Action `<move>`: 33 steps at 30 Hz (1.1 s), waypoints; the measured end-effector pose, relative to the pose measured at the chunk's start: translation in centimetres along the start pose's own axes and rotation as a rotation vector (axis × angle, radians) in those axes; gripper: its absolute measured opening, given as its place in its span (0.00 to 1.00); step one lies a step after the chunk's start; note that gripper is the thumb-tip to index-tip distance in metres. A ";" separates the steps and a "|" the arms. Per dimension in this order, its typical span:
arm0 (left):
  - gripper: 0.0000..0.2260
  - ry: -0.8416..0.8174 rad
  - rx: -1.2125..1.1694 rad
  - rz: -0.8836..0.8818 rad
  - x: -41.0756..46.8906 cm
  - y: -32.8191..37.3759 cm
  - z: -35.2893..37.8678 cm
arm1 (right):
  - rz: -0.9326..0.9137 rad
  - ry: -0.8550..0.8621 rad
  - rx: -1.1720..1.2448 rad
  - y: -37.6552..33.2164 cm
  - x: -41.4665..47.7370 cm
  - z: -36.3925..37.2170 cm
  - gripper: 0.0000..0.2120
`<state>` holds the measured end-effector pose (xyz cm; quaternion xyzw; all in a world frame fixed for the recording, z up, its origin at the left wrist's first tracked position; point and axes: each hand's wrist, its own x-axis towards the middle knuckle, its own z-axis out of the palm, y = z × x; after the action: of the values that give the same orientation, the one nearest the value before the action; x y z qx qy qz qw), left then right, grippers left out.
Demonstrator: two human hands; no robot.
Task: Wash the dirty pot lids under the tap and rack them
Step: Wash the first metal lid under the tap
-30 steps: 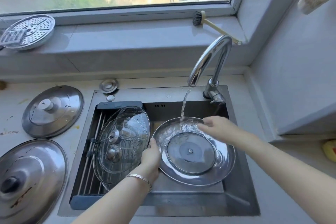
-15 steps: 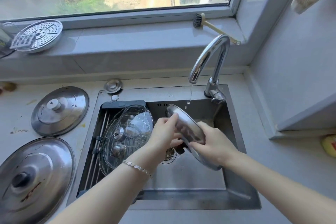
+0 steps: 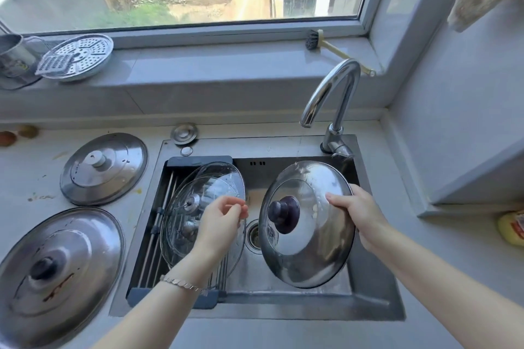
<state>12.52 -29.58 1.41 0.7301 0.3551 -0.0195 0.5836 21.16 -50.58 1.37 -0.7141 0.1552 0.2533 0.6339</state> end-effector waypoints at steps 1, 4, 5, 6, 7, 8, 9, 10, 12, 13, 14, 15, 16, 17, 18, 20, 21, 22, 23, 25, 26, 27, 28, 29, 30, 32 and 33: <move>0.10 0.008 0.000 0.000 0.0 -0.4 -0.4 | -0.031 0.004 -0.006 -0.5 -0.6 0.1 0.06; 0.09 0.040 0.012 0.002 0.0 -1.5 -2.0 | -0.251 -0.039 -0.139 -2.6 -3.4 1.0 0.06; 0.09 0.056 0.015 0.004 0.1 -1.9 -2.6 | -0.331 -0.084 -0.167 -3.6 -4.5 1.6 0.07; 0.09 0.079 0.021 0.011 0.2 -2.2 -3.3 | -0.399 -0.137 -0.174 -4.5 -5.4 2.2 0.07; 0.09 0.104 0.031 0.020 0.3 -2.4 -3.9 | -0.445 -0.192 -0.153 -5.3 -6.2 2.8 0.08; 0.09 0.130 0.033 0.032 0.5 -2.8 -4.6 | -0.470 -0.242 -0.116 -5.8 -6.6 3.5 0.09; 0.09 0.157 0.022 0.037 0.6 -3.1 -5.3 | -0.474 -0.283 -0.070 -6.2 -6.8 4.3 0.09; 0.08 0.184 0.002 0.038 0.7 -3.4 -6.0 | -0.462 -0.301 -0.030 -6.2 -6.6 5.2 0.10; 0.07 0.234 -0.022 0.023 1.0 -4.4 -7.5 | -0.397 -0.301 0.042 -5.5 -5.8 7.6 0.12; 0.07 0.253 -0.024 0.008 1.1 -4.9 -8.3 | -0.345 -0.290 0.075 -4.8 -5.3 8.9 0.12; 0.07 0.264 -0.025 -0.007 1.2 -5.5 -9.0 | -0.288 -0.271 0.106 -3.9 -4.8 10.3 0.11; 0.08 0.268 -0.023 -0.025 1.1 -6.1 -9.6 | -0.228 -0.246 0.132 -3.0 -4.4 11.7 0.09; 0.08 0.268 -0.014 -0.043 1.0 -6.7 -10.3 | -0.173 -0.219 0.142 -1.9 -3.9 12.9 0.08; 0.08 0.268 -0.005 -0.061 0.9 -7.2 -10.9 | -0.121 -0.198 0.143 -0.9 -3.5 14.1 0.08; 0.08 0.269 0.000 -0.074 0.8 -7.8 -11.5 | -0.077 -0.186 0.147 0.3 -3.0 15.1 0.07; 0.08 0.265 -0.011 -0.090 0.5 -8.6 -12.5 | -0.003 -0.178 0.192 2.5 -2.0 16.9 0.06; 0.07 0.255 -0.022 -0.100 0.4 -8.9 -13.0 | 0.029 -0.177 0.219 3.5 -1.7 17.6 0.06; 0.07 0.247 -0.027 -0.110 0.4 -9.3 -13.5 | 0.058 -0.174 0.232 4.4 -1.4 18.4 0.05; 0.07 0.243 -0.019 -0.120 0.4 -9.7 -14.0 | 0.082 -0.171 0.239 5.3 -1.1 19.1 0.05; 0.08 0.242 0.012 -0.127 0.7 -10.5 -14.9 | 0.097 -0.181 0.225 6.6 -1.1 20.2 0.07; 0.09 0.243 0.024 -0.126 0.8 -10.8 -15.4 | 0.101 -0.195 0.206 7.2 -1.1 20.7 0.08; 0.09 0.241 0.029 -0.131 0.9 -11.0 -15.8 | 0.112 -0.209 0.189 7.7 -1.1 21.0 0.09; 0.09 0.238 0.027 -0.133 1.1 -11.2 -16.2 | 0.120 -0.213 0.166 8.1 -1.3 21.3 0.11; 0.09 0.232 0.023 -0.135 1.2 -11.3 -16.6 | 0.108 -0.199 0.130 8.5 -1.3 21.5 0.12; 0.09 0.222 0.018 -0.136 1.3 -11.4 -16.9 | 0.063 -0.169 0.053 8.5 -1.5 21.6 0.12; 0.09 0.206 0.011 -0.138 1.6 -11.5 -17.3 | -0.055 -0.103 -0.219 8.6 -1.8 21.8 0.16; 0.09 0.198 0.012 -0.135 1.8 -11.6 -17.4 | -0.095 -0.070 -0.375 8.6 -2.1 21.8 0.22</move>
<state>0.84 -12.88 -3.56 0.7063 0.4591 0.0113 0.5388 11.20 -30.59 -6.05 -0.8169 0.0491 0.2724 0.5060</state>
